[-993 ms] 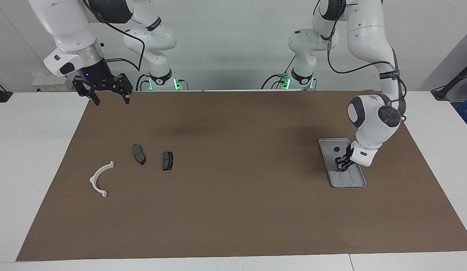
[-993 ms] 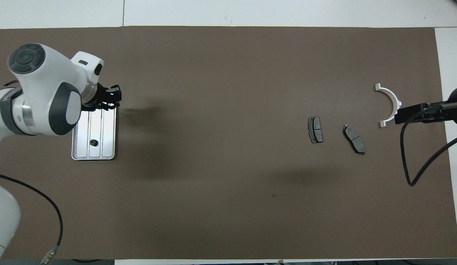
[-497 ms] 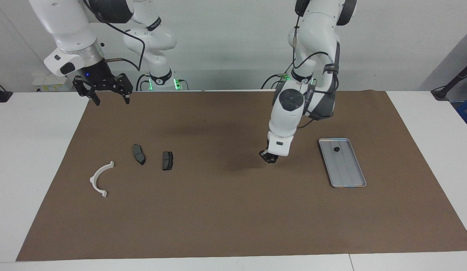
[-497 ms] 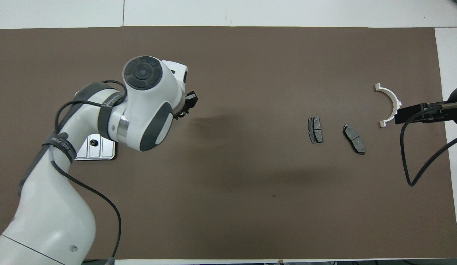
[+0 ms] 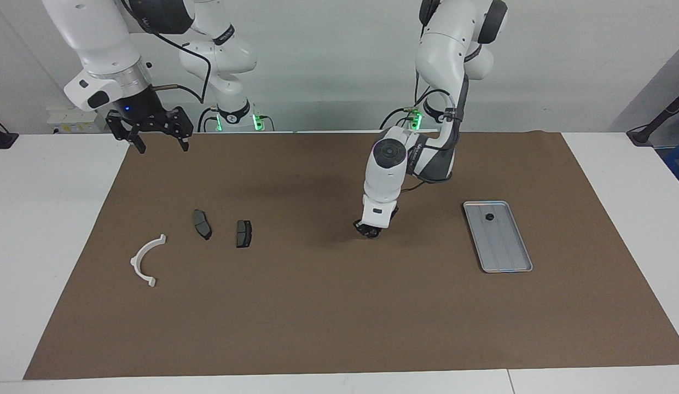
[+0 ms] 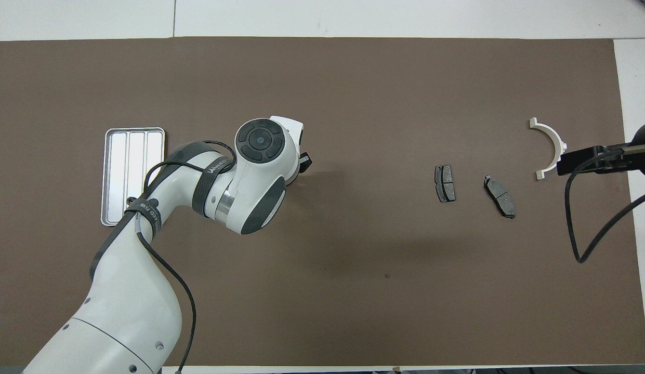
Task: Place bearing gear from tray to pile
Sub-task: 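Set the bearing mid-table with the left gripper while the right gripper approaches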
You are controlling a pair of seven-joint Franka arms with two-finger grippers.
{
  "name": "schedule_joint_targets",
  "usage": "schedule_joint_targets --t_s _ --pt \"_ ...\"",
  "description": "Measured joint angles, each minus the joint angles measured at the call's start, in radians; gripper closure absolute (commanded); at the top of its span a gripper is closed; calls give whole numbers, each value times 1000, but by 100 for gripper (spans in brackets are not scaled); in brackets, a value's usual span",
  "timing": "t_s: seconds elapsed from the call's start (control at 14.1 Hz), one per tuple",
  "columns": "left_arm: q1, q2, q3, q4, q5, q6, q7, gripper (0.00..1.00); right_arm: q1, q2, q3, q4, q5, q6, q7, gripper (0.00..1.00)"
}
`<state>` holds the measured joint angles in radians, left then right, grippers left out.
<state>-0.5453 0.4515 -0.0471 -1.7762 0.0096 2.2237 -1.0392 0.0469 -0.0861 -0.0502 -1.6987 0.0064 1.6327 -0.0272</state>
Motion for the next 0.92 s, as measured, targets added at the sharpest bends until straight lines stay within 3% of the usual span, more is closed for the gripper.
schedule_joint_targets --t_s 0.28,0.35,0.43,0.5,0.92 --pt "-3 0 -1 -24 0 24 0 81 1 0 0 -14 17 0 17 0" --pt "-4 0 -1 -29 0 32 0 74 5 0 0 -24 37 0 51 0" --pt "-4 -3 0 -35 0 39 0 29 15 0 0 -33 55 0 95 0" --pt "-4 -5 0 -38 0 43 0 0 31 0 1 -43 62 4 142 0" --pt "12 -28 16 -15 1 -55 23 0 156 1 4 -135 82 128 363 0"
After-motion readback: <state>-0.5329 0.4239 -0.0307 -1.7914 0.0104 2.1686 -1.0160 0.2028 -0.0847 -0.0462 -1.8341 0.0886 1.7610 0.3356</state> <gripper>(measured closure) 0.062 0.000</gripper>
